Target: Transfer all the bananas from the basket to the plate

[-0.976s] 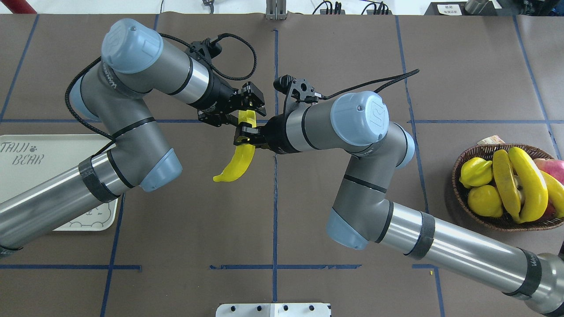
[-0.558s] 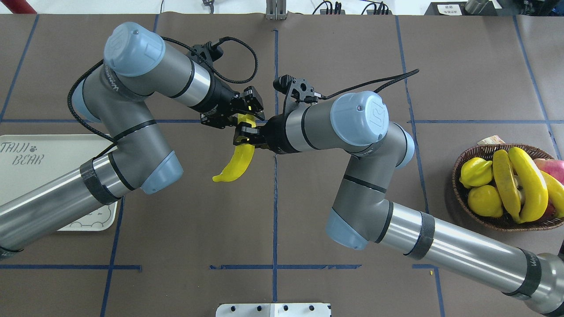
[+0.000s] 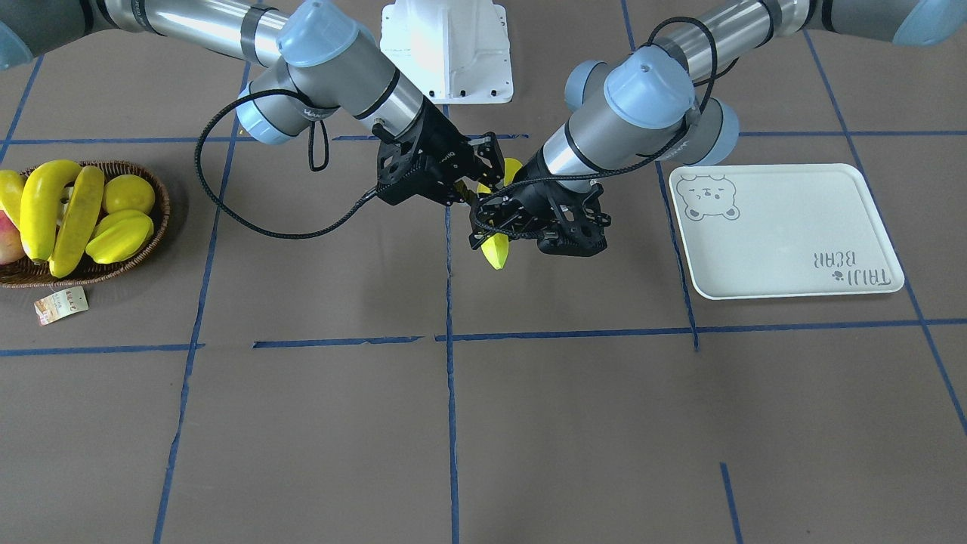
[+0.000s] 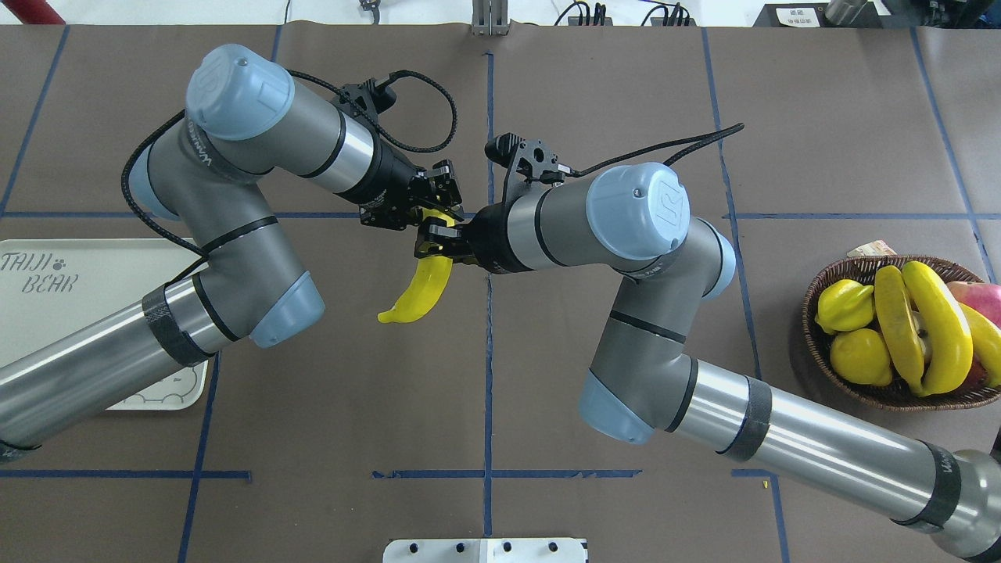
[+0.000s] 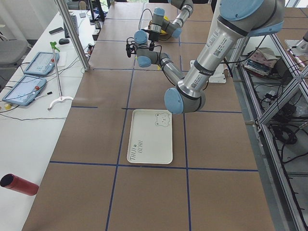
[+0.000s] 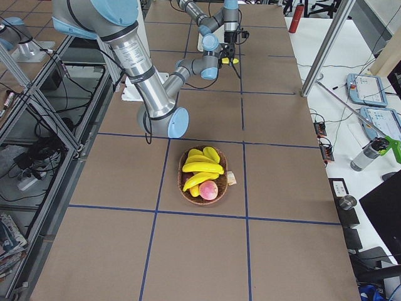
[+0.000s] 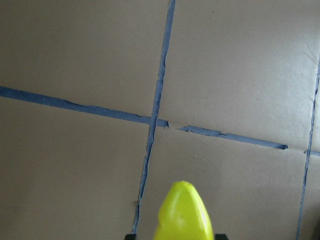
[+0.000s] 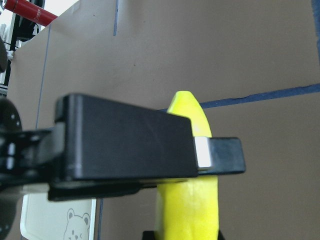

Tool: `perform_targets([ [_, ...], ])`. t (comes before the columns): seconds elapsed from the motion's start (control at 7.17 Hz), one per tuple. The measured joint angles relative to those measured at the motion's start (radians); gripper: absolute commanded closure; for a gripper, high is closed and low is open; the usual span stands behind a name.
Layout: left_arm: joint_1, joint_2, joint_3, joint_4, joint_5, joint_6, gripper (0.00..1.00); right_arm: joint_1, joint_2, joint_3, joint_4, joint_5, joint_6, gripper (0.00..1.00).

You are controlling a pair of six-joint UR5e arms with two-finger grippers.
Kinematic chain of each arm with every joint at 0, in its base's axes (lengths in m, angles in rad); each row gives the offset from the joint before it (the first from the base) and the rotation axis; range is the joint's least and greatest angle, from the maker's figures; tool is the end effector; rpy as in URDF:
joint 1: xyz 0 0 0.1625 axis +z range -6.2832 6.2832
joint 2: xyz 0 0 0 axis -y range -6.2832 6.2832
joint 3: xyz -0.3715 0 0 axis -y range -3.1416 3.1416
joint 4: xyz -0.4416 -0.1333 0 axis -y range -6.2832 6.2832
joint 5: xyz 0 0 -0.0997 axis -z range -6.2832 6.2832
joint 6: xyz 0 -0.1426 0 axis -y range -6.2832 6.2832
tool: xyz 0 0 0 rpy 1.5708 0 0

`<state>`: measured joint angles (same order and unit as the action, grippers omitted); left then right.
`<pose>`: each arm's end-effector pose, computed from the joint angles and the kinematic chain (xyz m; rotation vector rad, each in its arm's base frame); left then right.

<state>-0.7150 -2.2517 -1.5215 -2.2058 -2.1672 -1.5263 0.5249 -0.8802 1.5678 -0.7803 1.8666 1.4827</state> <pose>0.5184 -0.5205 0.1306 -0.0221 1.3227 -0.1926 -0.5797 -0.4417 0.0820 0.2136 -1.4681 0.1351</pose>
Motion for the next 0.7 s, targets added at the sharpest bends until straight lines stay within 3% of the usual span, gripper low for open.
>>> perform_targets([
  [0.14,0.000,0.000,0.000,0.000,0.000,0.000,1.00,0.000,0.000,0.000,-0.001,-0.003,0.000,0.16],
  [0.28,-0.001,0.001,0.000,0.000,0.000,0.000,1.00,0.000,0.000,-0.001,-0.002,-0.006,0.005,0.00],
  [0.7,-0.002,0.002,-0.001,0.000,0.000,0.000,1.00,0.000,0.001,0.000,-0.004,-0.008,0.068,0.00],
])
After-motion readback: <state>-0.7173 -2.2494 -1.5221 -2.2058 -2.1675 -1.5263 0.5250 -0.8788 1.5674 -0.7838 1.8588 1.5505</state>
